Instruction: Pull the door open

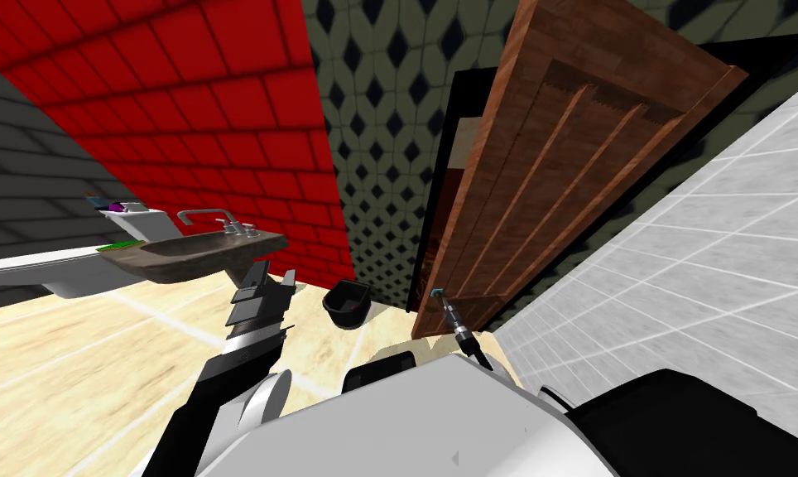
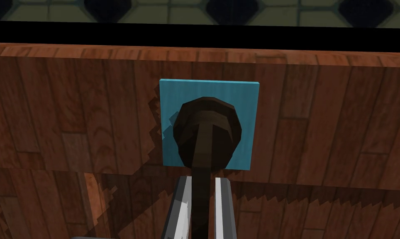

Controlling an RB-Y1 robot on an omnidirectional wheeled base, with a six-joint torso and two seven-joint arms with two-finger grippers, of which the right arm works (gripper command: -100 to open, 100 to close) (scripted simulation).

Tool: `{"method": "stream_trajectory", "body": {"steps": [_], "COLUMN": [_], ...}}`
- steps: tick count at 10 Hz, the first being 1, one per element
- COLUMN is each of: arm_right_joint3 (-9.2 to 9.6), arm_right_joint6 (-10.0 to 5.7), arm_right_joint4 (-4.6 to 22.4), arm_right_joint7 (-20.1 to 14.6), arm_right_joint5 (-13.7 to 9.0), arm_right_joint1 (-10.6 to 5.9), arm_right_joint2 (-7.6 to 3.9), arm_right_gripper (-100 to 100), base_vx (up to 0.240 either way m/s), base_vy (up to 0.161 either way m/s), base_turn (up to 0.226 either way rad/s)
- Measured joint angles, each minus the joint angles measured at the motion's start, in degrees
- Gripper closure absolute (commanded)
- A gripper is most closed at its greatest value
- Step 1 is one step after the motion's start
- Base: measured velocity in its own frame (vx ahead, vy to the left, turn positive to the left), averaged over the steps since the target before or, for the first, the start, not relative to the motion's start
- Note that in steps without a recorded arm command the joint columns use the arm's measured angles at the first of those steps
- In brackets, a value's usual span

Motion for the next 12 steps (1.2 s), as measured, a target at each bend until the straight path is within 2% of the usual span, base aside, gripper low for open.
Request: {"method": "stream_trajectory", "body": {"steps": [2,3,4,6,8,12], "arm_right_joint3": [1.36,2.09,2.36,2.98,3.9,5.71], "arm_right_joint6": [-1.94,-3.34,-3.57,-4.8,-6.6,-9.45], "arm_right_joint4": [-0.4,0.5,0.7,0.9,1.6,1.4], "arm_right_joint7": [-1.2,-1.9,-2.1,-2.5,-3.0,-3.8], "arm_right_joint5": [0.1,0.2,0.3,0.0,-0.2,-0.8], "arm_right_joint1": [1.7,1.93,2.13,2.83,3.42,5.63], "arm_right_joint2": [-1.29,-1.76,-1.65,-2.4,-2.86,-4.29], "arm_right_gripper": [100,100,100,100,100,100], "base_vx": [-0.265,-0.112,-0.176,-0.202,-0.199,-0.2], "base_vy": [-0.065,-0.02,-0.031,-0.082,-0.056,-0.071], "base_turn": [0.169,0.022,0.178,0.167,0.162,0.158]}}
